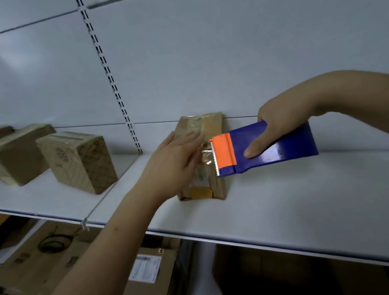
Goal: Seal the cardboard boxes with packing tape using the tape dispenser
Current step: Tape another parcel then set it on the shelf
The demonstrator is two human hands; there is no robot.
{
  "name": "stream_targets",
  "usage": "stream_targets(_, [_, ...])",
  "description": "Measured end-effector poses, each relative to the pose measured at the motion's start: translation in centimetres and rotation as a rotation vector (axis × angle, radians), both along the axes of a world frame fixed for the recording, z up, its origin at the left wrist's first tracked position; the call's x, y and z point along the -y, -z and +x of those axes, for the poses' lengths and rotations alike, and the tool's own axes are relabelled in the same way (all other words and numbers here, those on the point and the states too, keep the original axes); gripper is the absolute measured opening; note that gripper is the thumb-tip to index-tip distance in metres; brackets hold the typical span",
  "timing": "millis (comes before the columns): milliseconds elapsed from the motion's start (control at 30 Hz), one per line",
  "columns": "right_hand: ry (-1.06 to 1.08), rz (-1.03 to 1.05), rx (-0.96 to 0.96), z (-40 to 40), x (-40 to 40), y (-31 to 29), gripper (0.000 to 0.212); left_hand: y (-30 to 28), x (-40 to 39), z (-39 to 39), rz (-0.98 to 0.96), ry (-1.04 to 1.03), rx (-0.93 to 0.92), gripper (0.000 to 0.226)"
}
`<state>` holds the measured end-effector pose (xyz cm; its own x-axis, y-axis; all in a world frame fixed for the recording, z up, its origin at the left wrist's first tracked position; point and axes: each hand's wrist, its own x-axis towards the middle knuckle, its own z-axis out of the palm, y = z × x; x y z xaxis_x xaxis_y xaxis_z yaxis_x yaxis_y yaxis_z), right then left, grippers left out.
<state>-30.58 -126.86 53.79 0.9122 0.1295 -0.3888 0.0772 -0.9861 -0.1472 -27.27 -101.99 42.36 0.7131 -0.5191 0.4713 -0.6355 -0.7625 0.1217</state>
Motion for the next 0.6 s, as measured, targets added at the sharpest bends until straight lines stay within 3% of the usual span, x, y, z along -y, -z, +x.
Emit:
stream_targets(100, [0.013, 0.040, -0.020, -0.1, -0.2, 0.5, 0.065, 0.6, 1.8, 1.7, -0.104, -0.204, -0.039, 0.050])
stream_targets(267, [0.042, 0.122, -0.003, -0.2, 0.2, 1.3, 0.075, 0.2, 2.5, 3.7, 0.157, -0.386, -0.203, 0.058])
stream_targets(433, [0.056, 0.155, -0.004, -0.9, 1.3, 2.7, 0.075, 0.7, 2.6, 2.9, 0.109, -0.403, -0.146, 0.073])
stream_targets(600, [0.105, 0.135, 0.022, -1.5, 4.7, 2.4, 0.081, 0.2, 2.4, 2.3, 0.083, -0.375, -0.174, 0.062])
